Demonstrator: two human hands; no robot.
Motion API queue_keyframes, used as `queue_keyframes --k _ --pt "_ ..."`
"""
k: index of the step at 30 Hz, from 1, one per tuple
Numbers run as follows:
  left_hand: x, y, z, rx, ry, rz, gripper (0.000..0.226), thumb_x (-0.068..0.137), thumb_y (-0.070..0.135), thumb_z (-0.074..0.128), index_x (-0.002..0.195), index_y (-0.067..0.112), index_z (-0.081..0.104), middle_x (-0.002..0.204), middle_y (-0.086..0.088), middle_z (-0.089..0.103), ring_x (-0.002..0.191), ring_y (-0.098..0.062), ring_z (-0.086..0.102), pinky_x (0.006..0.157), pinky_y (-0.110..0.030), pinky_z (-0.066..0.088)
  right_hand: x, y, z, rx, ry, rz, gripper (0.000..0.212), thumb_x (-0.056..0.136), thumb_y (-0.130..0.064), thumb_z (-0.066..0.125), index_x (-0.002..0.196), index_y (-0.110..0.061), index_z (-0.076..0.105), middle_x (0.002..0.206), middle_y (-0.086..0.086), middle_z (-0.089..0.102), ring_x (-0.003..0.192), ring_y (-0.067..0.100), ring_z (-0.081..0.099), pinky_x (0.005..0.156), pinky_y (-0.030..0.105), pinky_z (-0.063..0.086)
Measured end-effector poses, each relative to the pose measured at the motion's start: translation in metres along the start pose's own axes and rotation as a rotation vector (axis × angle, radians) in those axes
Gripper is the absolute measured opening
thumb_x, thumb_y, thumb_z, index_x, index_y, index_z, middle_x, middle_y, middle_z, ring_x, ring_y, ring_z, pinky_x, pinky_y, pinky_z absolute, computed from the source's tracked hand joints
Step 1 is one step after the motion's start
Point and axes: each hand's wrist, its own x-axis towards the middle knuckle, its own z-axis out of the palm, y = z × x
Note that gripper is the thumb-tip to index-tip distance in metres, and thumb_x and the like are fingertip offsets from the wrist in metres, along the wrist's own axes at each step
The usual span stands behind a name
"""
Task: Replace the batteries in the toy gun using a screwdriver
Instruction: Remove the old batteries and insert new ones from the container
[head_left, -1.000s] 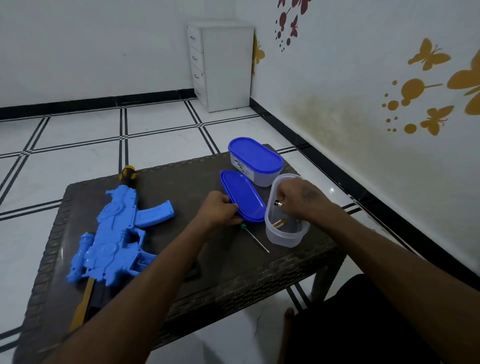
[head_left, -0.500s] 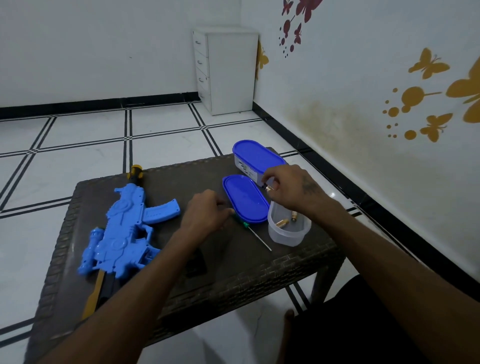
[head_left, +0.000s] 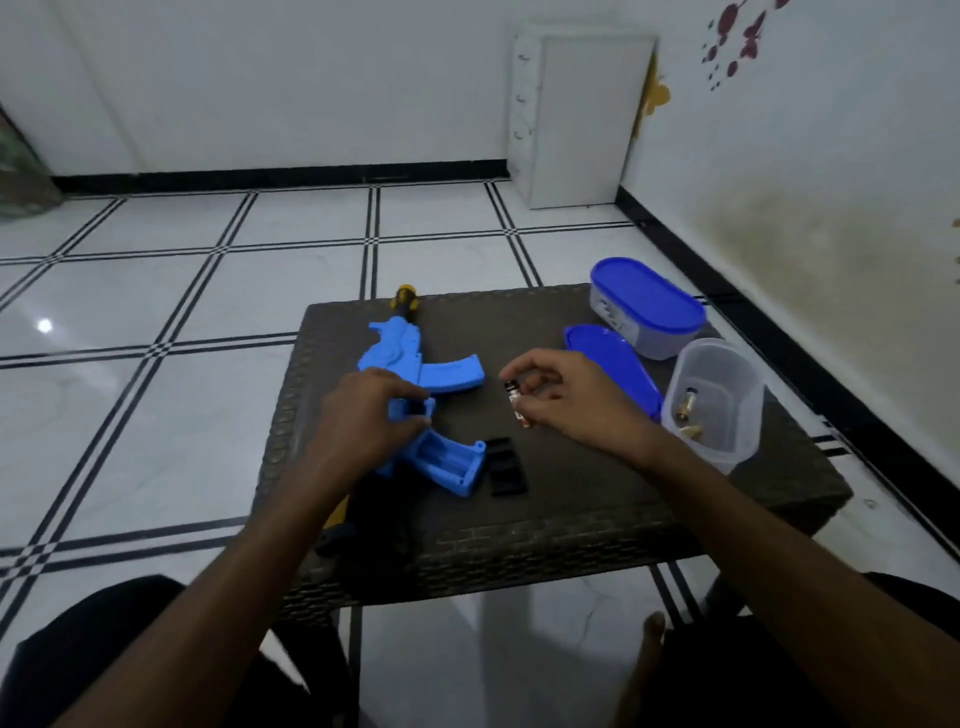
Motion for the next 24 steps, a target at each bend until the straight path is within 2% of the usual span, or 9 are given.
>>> queue_keyframes --k 2,4,7,9,11,14,16,20,24 --pt "-0.005 -0.009 -0.001 0.014 -0.050 -0.005 0.039 0.074 0.051 0.072 0.111 0.037 0.070 0.122 -0.002 0.061 0.117 -0.024 0.055 0.092 -0.042 0.048 0.000 -0.004 0.012 0.037 -0.062 -0.019 0.023 0.090 -0.008 0.064 0.110 -0.019 0.069 0.091 0.007 0.064 0.074 0.015 0.066 0.067 0.031 0.062" --pt "-0.010 -0.014 -0.001 0.006 -0.083 -0.006 0.041 0.078 0.048 0.072 0.117 0.039 0.067 0.139 -0.004 0.049 0.128 -0.025 0.045 0.103 -0.042 0.041 0.001 -0.010 0.024 0.022 -0.107 -0.041 0.023 0.092 -0.008 0.062 0.111 -0.018 0.071 0.091 0.007 0.063 0.075 0.017 0.066 0.069 0.031 0.062" --pt "-0.013 -0.018 -0.002 0.006 -0.145 0.007 0.042 0.079 0.045 0.074 0.120 0.038 0.066 0.150 -0.002 0.037 0.137 -0.025 0.032 0.107 -0.039 0.032 0.000 -0.017 0.036 -0.129 -0.113 -0.098 0.030 0.089 -0.004 0.064 0.113 -0.019 0.073 0.093 0.003 0.068 0.080 0.018 0.068 0.069 0.017 0.054" --pt "-0.012 -0.019 -0.006 0.006 -0.182 0.014 0.045 0.077 0.046 0.075 0.120 0.037 0.065 0.153 -0.002 0.034 0.140 -0.026 0.028 0.108 -0.041 0.030 0.000 -0.019 0.039 -0.190 -0.134 -0.122 0.037 0.085 -0.001 0.067 0.116 -0.020 0.071 0.093 0.001 0.069 0.079 0.013 0.066 0.066 0.013 0.049" --pt "-0.012 -0.019 -0.007 -0.012 -0.199 0.010 0.048 0.075 0.046 0.076 0.121 0.037 0.065 0.153 -0.001 0.032 0.141 -0.027 0.025 0.109 -0.042 0.029 0.000 -0.020 0.040 -0.222 -0.156 -0.116 0.034 0.082 -0.005 0.073 0.112 -0.020 0.070 0.091 -0.002 0.070 0.078 0.009 0.067 0.065 0.012 0.050" --pt "-0.013 -0.019 -0.006 -0.027 -0.187 0.004 0.049 0.074 0.045 0.077 0.121 0.036 0.066 0.154 0.000 0.031 0.141 -0.027 0.024 0.110 -0.042 0.029 0.000 -0.023 0.039 -0.339 -0.149 -0.115 0.014 0.080 -0.015 0.079 0.092 -0.019 0.073 0.086 -0.006 0.072 0.077 0.004 0.067 0.069 0.021 0.055" --pt "-0.013 -0.018 -0.006 -0.035 -0.180 0.000 0.049 0.074 0.044 0.078 0.121 0.035 0.066 0.154 0.000 0.031 0.141 -0.027 0.024 0.109 -0.042 0.030 -0.001 -0.026 0.039 -0.396 -0.154 -0.146 0.009 0.079 -0.018 0.080 0.087 -0.019 0.074 0.085 -0.008 0.070 0.076 0.004 0.066 0.072 0.026 0.056" --pt "-0.009 -0.015 -0.009 0.002 -0.197 0.012 0.051 0.073 0.043 0.079 0.122 0.035 0.066 0.152 -0.001 0.033 0.138 -0.024 0.030 0.107 -0.037 0.031 -0.003 -0.030 0.041 -0.513 -0.177 -0.229 0.009 0.081 -0.019 0.078 0.090 -0.018 0.075 0.089 -0.006 0.066 0.076 0.006 0.062 0.075 0.028 0.054" --pt "-0.007 -0.014 -0.010 0.024 -0.207 0.014 0.051 0.073 0.044 0.078 0.122 0.036 0.065 0.152 -0.001 0.033 0.138 -0.024 0.031 0.108 -0.037 0.029 -0.003 -0.034 0.038 -0.557 -0.258 -0.251 0.017 0.087 -0.019 0.072 0.103 -0.018 0.076 0.101 -0.001 0.067 0.090 0.012 0.063 0.083 0.030 0.052"
